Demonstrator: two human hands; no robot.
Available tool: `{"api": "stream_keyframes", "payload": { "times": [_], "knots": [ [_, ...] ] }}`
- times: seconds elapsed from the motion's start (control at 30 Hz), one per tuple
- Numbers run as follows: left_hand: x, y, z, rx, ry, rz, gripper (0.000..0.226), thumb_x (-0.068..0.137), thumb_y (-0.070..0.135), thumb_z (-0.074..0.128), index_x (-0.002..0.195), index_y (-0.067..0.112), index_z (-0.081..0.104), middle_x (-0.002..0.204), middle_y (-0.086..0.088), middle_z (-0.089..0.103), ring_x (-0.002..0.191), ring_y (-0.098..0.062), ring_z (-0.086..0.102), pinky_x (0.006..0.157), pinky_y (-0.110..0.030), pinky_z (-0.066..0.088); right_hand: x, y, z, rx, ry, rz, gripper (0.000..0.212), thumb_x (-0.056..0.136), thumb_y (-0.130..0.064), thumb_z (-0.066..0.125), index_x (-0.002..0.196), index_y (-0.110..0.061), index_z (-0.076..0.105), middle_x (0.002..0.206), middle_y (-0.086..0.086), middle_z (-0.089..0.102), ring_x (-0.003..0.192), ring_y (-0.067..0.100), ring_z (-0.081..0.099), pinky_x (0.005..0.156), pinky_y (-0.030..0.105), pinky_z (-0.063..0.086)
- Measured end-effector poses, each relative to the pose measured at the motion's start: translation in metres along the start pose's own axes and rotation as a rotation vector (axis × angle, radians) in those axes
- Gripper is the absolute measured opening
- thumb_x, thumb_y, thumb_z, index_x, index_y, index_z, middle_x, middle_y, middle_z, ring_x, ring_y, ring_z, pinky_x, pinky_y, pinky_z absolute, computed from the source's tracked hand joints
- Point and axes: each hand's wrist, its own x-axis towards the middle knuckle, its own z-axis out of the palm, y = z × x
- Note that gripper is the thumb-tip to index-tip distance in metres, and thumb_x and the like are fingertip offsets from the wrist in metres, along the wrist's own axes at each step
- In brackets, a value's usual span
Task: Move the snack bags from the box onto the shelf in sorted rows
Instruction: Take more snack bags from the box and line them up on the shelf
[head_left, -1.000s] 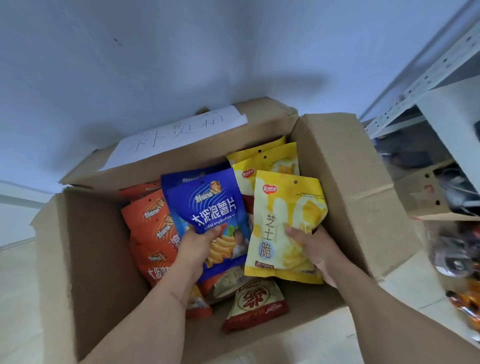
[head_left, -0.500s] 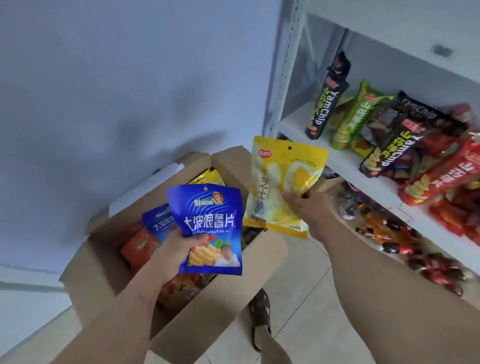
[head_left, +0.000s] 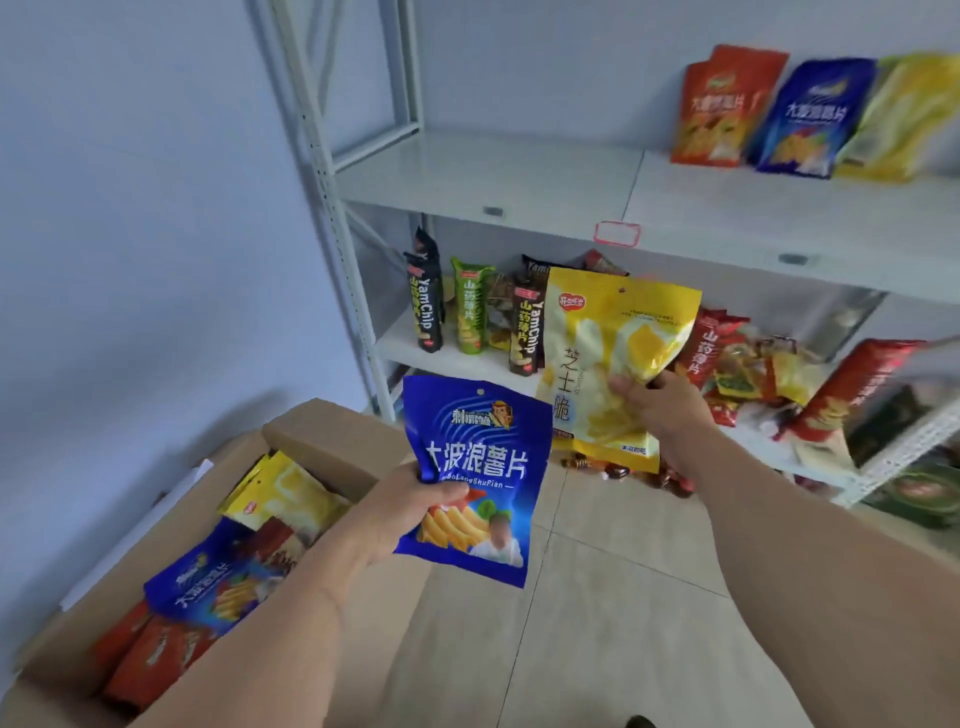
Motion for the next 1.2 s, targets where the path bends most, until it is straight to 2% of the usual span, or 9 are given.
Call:
{"api": "stream_keyframes", "payload": {
  "times": [0.2,0.33,0.43,0.57,0.67,0.9,0.97,1.07,1.2],
  "knots": [
    [0.078,0.074,0.112,0.042,-0.089,0.113,0.024,0.089,0.010,0.072,0.113,0.011,0.070,0.110,-0.012,0.076,0.108,-0.034,0.070,0.098,-0.049,0.054,0.059,-0.015,-0.131,0.036,0.118,-0.042,0.024,0.080,-0.040,0.082,0.097,-0.029,0.069,0.100,-0.007,0.073,0.099,0.022,0.069,0.098,0.045,0.053],
    [0.128,0.122,0.196,0.061,-0.140,0.116,0.035,0.082,0.018,0.078,0.115,0.010,0.071,0.111,-0.012,0.076,0.108,-0.032,0.071,0.101,-0.049,0.053,0.105,-0.022,-0.220,0.016,0.152,-0.048,0.032,0.080,-0.045,0.081,0.104,-0.028,0.068,0.102,-0.005,0.073,0.100,0.023,0.069,0.098,0.045,0.053],
    [0.165,0.161,0.256,0.042,-0.168,0.136,0.024,0.090,0.008,0.070,0.113,0.009,0.070,0.106,-0.010,0.078,0.101,-0.026,0.073,0.090,-0.039,0.057,0.141,-0.033,-0.282,0.010,0.166,-0.051,0.033,0.082,-0.043,0.079,0.106,-0.023,0.068,0.100,-0.005,0.073,0.099,0.022,0.069,0.094,0.040,0.054],
    [0.213,0.212,0.318,0.017,-0.184,0.177,0.021,0.090,0.001,0.067,0.109,0.008,0.071,0.103,-0.009,0.078,0.096,-0.024,0.075,0.086,-0.034,0.058,0.196,-0.048,-0.348,0.047,0.220,-0.087,0.043,0.080,-0.041,0.082,0.116,-0.023,0.069,0.106,-0.004,0.074,0.100,0.023,0.070,0.096,0.047,0.055],
    [0.255,0.247,0.352,0.031,-0.198,0.208,0.023,0.090,0.002,0.068,0.112,0.009,0.070,0.106,-0.011,0.077,0.100,-0.025,0.074,0.093,-0.039,0.055,0.233,-0.060,-0.385,0.040,0.247,-0.104,0.042,0.083,-0.039,0.080,0.119,-0.022,0.067,0.108,-0.003,0.073,0.100,0.023,0.069,0.094,0.045,0.056],
    [0.362,0.332,0.405,0.058,-0.246,0.285,0.024,0.092,0.007,0.066,0.117,0.008,0.067,0.106,-0.008,0.078,0.098,-0.020,0.075,0.080,-0.027,0.058,0.339,-0.098,-0.446,0.056,0.291,-0.158,0.038,0.087,-0.036,0.077,0.120,-0.022,0.065,0.106,-0.005,0.070,0.097,0.019,0.067,0.085,0.037,0.053],
    [0.395,0.352,0.414,0.065,-0.255,0.293,0.027,0.092,0.008,0.067,0.118,0.007,0.067,0.108,-0.009,0.077,0.101,-0.022,0.074,0.086,-0.032,0.058,0.371,-0.107,-0.458,0.062,0.293,-0.153,0.033,0.088,-0.034,0.076,0.116,-0.023,0.064,0.103,-0.007,0.069,0.094,0.017,0.066,0.084,0.036,0.052],
    [0.443,0.383,0.427,0.076,-0.252,0.288,0.028,0.090,0.010,0.070,0.118,0.007,0.068,0.110,-0.010,0.077,0.106,-0.029,0.072,0.098,-0.044,0.055,0.417,-0.119,-0.477,0.054,0.301,-0.148,0.035,0.087,-0.036,0.076,0.118,-0.024,0.064,0.108,-0.006,0.069,0.100,0.021,0.066,0.092,0.041,0.054],
    [0.497,0.417,0.448,0.063,-0.258,0.287,0.027,0.091,0.007,0.068,0.118,0.008,0.067,0.110,-0.011,0.076,0.106,-0.029,0.072,0.093,-0.042,0.056,0.475,-0.123,-0.503,0.048,0.313,-0.142,0.044,0.086,-0.040,0.076,0.125,-0.024,0.064,0.113,-0.004,0.070,0.105,0.023,0.066,0.097,0.046,0.054]
  ]
}}
